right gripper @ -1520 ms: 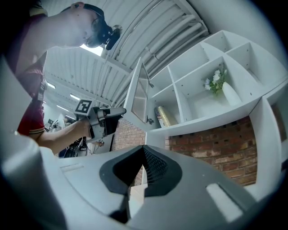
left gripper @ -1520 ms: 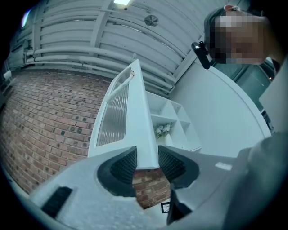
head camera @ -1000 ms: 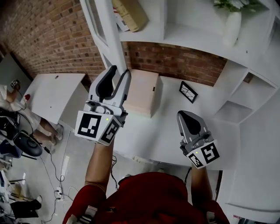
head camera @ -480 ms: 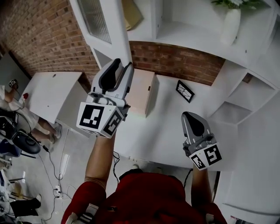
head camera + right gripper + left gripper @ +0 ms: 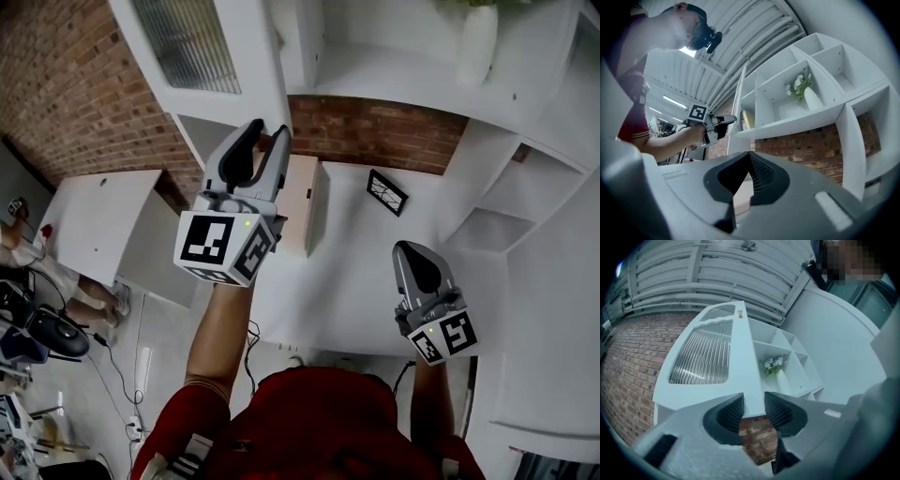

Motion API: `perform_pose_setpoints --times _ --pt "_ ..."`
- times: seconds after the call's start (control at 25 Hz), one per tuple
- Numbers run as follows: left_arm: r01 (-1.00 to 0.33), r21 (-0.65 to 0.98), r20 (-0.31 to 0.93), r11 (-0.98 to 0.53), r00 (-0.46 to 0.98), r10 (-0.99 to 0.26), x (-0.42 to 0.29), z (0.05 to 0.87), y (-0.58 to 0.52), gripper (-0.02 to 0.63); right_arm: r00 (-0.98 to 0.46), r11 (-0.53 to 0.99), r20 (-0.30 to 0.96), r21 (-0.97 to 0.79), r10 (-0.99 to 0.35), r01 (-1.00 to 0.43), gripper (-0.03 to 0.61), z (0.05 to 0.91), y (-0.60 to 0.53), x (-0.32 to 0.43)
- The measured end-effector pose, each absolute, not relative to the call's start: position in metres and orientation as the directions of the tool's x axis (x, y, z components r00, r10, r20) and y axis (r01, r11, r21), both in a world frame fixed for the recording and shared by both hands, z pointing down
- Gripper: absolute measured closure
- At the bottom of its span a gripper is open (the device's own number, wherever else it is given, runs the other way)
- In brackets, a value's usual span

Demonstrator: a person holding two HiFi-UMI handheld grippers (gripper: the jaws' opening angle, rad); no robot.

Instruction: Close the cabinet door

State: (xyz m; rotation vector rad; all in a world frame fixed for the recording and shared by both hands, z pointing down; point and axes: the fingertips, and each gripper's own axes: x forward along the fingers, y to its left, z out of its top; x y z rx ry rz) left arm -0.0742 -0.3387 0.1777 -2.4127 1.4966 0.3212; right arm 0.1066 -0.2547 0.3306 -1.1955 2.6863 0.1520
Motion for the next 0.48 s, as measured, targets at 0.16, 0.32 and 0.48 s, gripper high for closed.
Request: perform_pose_setpoints --times 0.16,0.32,0.48 --pt "-0.897 -0.121 -0.32 -0.426 0.441 -0.839 -0.07 0.178 -0.35 0.476 -0.639 0.653 -0.225 0.018 -0.735 -0.757 0.565 0.329 -0.257 0.111" --pt "-0.894 -0.142 -0.279 -0.426 0.449 -0.849 -0.065 0.18 -0.364 0.487 -0.641 0.654 -0.22 0.021 -0.735 -0.757 0.565 0.331 -0.262 0.107" --pt "-0.895 -0.155 -0.264 -0.418 0.446 -0.855 -0.064 0.181 -0.377 0.534 -0.654 0.665 -0.212 0.023 -0.726 -0.747 0.565 0.334 -0.267 0.097"
